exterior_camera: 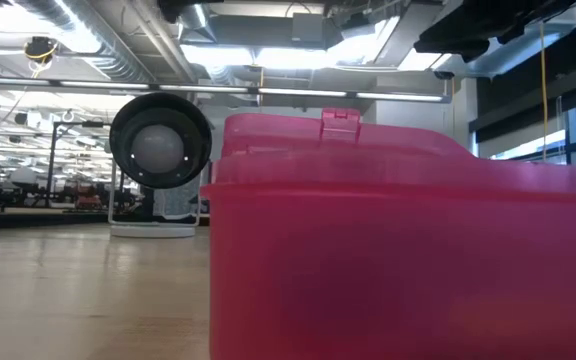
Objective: Pick & place school supplies into a supply box
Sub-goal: Put the light blue pencil into the pink supply box
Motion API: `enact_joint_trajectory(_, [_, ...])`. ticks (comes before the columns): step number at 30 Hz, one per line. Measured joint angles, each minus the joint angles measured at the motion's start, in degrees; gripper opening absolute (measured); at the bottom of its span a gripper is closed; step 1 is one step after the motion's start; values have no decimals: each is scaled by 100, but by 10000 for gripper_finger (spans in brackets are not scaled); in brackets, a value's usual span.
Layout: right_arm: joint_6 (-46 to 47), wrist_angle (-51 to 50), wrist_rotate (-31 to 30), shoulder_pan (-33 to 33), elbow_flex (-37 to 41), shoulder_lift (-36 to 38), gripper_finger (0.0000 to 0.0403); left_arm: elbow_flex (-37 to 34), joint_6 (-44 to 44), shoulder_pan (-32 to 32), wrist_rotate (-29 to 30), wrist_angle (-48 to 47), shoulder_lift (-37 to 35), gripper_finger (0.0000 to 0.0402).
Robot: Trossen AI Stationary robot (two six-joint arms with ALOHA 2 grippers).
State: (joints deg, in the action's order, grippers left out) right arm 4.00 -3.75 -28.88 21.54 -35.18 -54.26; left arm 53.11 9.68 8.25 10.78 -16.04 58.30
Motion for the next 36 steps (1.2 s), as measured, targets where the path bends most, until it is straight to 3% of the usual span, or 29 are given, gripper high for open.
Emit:
enact_joint_trajectory(10, [164, -58, -3, 0, -2, 0, 111, 1546, -748, -1493, -1498, -1228, 1421, 194])
enact_joint_trajectory(16, [336, -184, -7, 0, -2, 0, 111, 2424, -1713, -2129, -2200, -1761, 2507, 183])
enact_joint_trajectory(25, [320, -212, -7, 0, -2, 0, 111, 3259, -3769, -2477, -2090, -2782, 3975, 162])
enact_joint_trajectory(36, [324, -226, -5, 2, -2, 0, 111, 3310, -5303, -2336, -1746, -3000, 5097, 128])
